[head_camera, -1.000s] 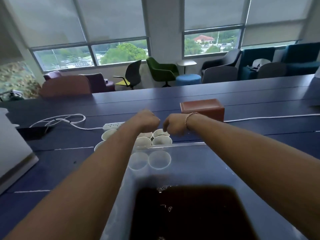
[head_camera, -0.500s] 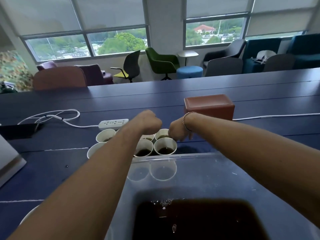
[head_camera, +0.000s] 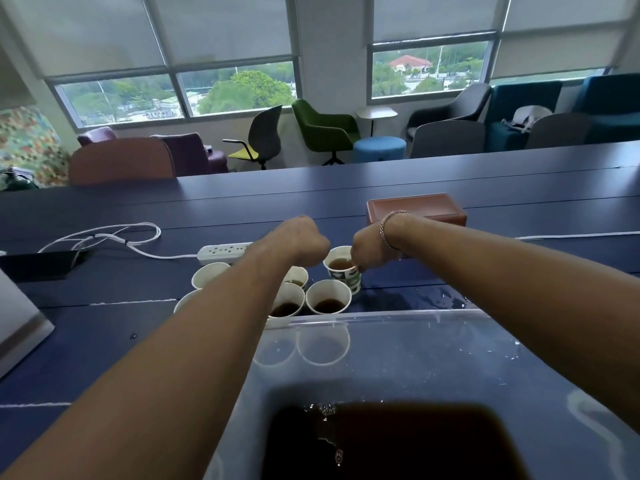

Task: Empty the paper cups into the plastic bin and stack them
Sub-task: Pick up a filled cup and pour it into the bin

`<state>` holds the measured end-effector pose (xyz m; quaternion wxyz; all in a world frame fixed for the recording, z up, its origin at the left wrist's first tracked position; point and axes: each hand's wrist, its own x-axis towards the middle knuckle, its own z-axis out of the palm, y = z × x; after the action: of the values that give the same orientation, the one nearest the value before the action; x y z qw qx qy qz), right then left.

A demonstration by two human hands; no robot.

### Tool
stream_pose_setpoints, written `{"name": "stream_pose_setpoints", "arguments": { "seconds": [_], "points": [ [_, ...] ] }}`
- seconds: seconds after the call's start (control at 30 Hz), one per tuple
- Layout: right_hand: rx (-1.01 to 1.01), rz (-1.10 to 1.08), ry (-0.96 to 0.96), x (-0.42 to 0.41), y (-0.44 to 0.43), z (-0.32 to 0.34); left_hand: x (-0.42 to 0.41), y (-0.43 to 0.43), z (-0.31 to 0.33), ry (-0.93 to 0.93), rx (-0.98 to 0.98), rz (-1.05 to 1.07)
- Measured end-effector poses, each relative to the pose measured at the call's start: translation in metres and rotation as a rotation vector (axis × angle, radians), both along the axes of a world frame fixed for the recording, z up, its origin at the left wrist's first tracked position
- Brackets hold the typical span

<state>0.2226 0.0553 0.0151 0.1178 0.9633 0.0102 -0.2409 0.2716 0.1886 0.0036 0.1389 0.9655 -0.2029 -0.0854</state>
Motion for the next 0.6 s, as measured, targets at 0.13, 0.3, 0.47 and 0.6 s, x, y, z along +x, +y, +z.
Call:
{"name": "stream_pose_setpoints", "arguments": {
  "seconds": [0.13,0.3,0.47,0.6],
  "points": [
    [0.094,-0.04,-0.089,-0.027,-0.011,0.039,-0.023,-0.012,0.005,-0.025,-0.038,0.028],
    [0.159,-0.084,-0.163,-0.047,-0.024,0.083,-0.051,-0.024,0.023,0.005,-0.271,0.144],
    [0.184,-0.05,-0.179,-0.095,-0.031,0.112,-0.083,-0.031,0.055,0.133,-0.446,0.16],
    [0.241,-0.061,-0.234,-0.133,-0.03,0.126,-0.112,-0.034,0.077,0.132,-0.414,0.087]
  ]
}}
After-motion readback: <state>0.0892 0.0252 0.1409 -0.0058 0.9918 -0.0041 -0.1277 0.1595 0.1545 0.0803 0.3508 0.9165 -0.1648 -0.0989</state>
